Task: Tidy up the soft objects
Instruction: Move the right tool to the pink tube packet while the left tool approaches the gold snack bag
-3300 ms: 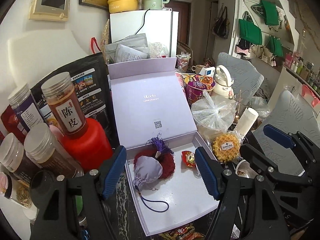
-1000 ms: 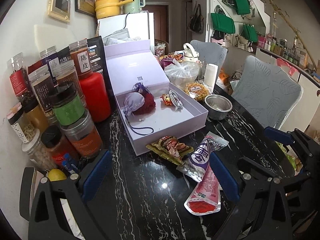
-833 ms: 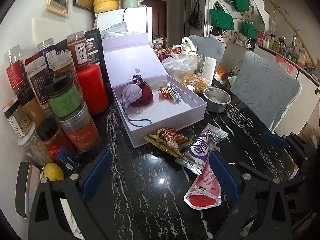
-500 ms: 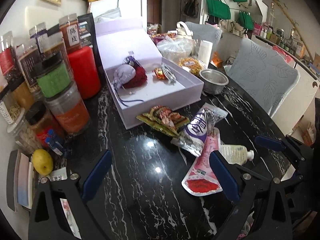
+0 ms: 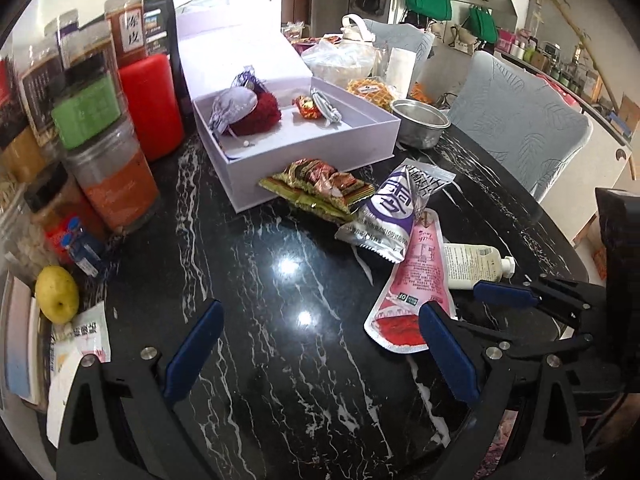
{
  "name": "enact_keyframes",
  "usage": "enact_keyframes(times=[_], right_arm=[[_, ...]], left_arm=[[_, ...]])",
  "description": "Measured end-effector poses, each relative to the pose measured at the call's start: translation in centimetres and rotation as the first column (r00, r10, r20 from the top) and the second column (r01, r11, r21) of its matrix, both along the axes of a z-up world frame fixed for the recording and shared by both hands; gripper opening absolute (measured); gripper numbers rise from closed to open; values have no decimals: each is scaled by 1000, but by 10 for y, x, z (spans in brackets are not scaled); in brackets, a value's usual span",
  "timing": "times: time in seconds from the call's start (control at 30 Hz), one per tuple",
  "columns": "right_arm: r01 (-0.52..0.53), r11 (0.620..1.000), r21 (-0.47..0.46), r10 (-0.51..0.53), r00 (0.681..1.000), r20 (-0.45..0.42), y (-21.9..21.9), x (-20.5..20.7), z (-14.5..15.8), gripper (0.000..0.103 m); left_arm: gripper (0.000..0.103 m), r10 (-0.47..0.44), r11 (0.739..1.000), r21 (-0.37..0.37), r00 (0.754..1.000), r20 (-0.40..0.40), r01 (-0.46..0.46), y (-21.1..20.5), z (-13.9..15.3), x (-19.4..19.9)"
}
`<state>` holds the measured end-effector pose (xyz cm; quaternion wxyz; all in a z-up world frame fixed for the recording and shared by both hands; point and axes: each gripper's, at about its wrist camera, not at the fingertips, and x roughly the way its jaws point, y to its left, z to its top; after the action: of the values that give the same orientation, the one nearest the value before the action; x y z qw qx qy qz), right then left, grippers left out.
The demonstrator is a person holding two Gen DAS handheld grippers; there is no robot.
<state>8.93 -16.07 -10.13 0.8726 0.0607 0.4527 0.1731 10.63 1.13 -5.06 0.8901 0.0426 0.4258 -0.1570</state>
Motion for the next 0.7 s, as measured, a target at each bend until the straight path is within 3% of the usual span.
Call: enact_keyframes(times=[0.1,0.47,0.7], right_arm=[[-9,1000,21,9,999,-33,2,5,-9,58],[-2,995,104,5,999,-33,9,24,-10,55],[49,980,191,-41,998,-44,9,42,-14,43]], left_arm=[[99,19,1000,-10,1000,-18,-20,6,-6,1],[99,53,997,-52,997,-58,-57,19,-16,6],[99,87,995,-54,995,-47,-89,29,-15,10]])
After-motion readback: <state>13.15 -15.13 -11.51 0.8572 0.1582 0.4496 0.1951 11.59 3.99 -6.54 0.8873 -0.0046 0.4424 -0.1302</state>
